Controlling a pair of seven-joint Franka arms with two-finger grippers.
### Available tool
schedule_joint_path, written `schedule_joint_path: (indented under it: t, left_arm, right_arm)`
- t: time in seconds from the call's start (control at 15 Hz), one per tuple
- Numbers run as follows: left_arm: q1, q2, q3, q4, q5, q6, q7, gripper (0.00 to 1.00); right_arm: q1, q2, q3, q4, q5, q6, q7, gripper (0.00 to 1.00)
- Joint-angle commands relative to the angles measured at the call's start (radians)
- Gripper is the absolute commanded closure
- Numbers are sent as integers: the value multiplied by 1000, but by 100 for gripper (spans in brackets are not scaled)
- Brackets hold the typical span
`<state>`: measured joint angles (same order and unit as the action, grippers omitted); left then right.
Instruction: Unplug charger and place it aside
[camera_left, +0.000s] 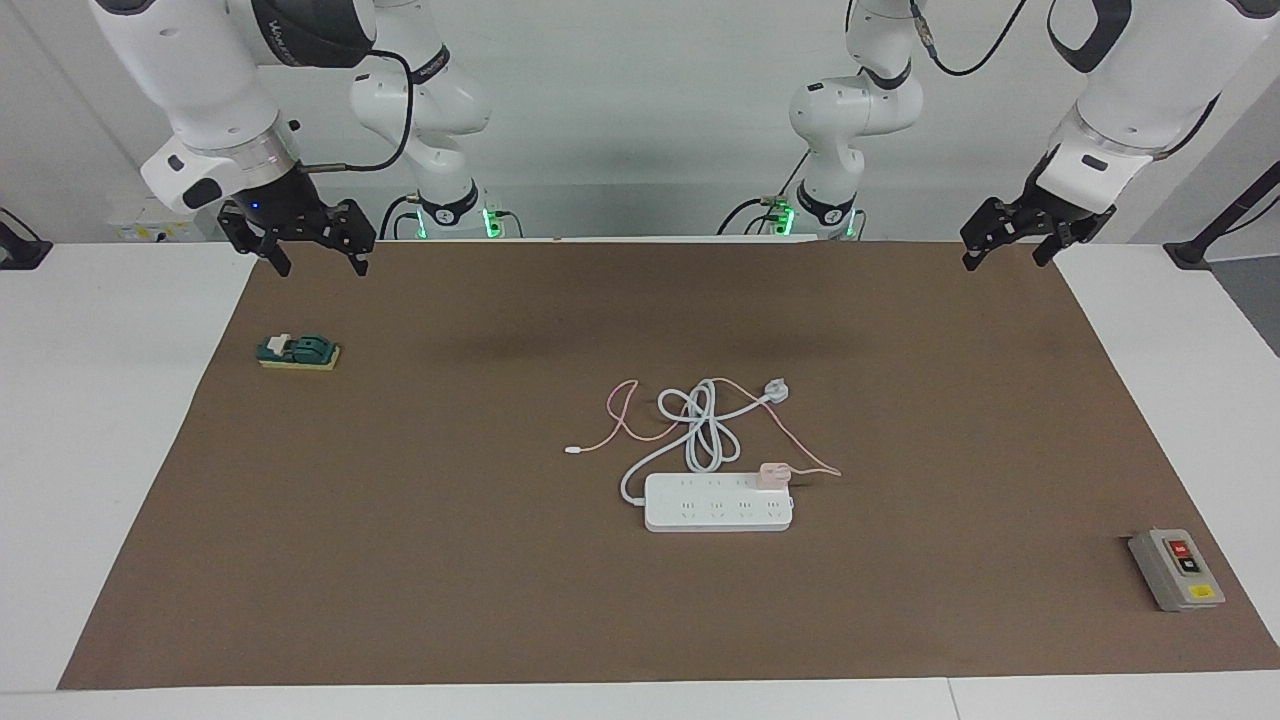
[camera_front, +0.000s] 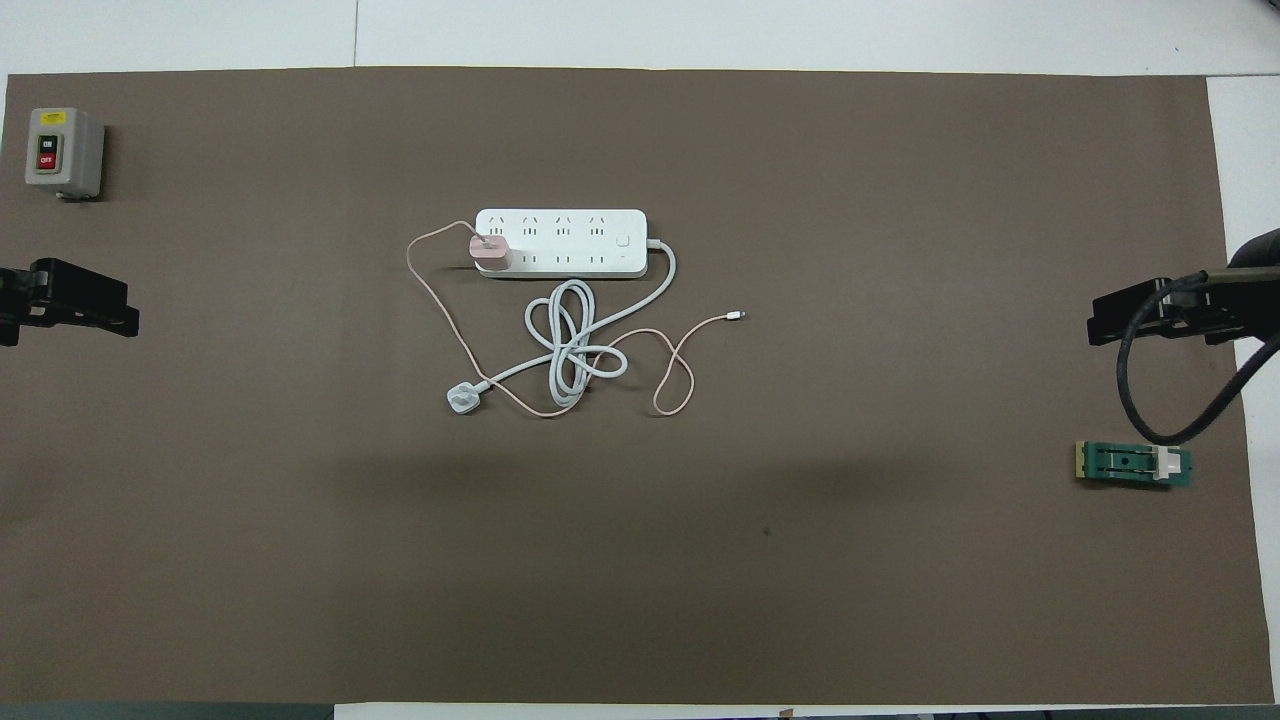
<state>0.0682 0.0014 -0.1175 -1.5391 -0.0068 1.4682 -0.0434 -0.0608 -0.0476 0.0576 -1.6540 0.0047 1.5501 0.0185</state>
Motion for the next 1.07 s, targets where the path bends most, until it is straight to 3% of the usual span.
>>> schedule_joint_path:
  t: [0.0, 0.73, 1.0]
  left_arm:
    - [-19, 14, 15, 22, 18, 1, 13, 0]
    - [-4, 28, 22, 33, 16, -3, -7, 0]
    - [1, 5, 10, 11, 11, 64, -311, 0]
  right_arm:
    - [-10, -11, 8, -9, -8, -1, 12, 0]
    - [4, -21, 8, -27, -11, -4, -8, 0]
    - [12, -31, 16, -73, 0, 37, 58, 0]
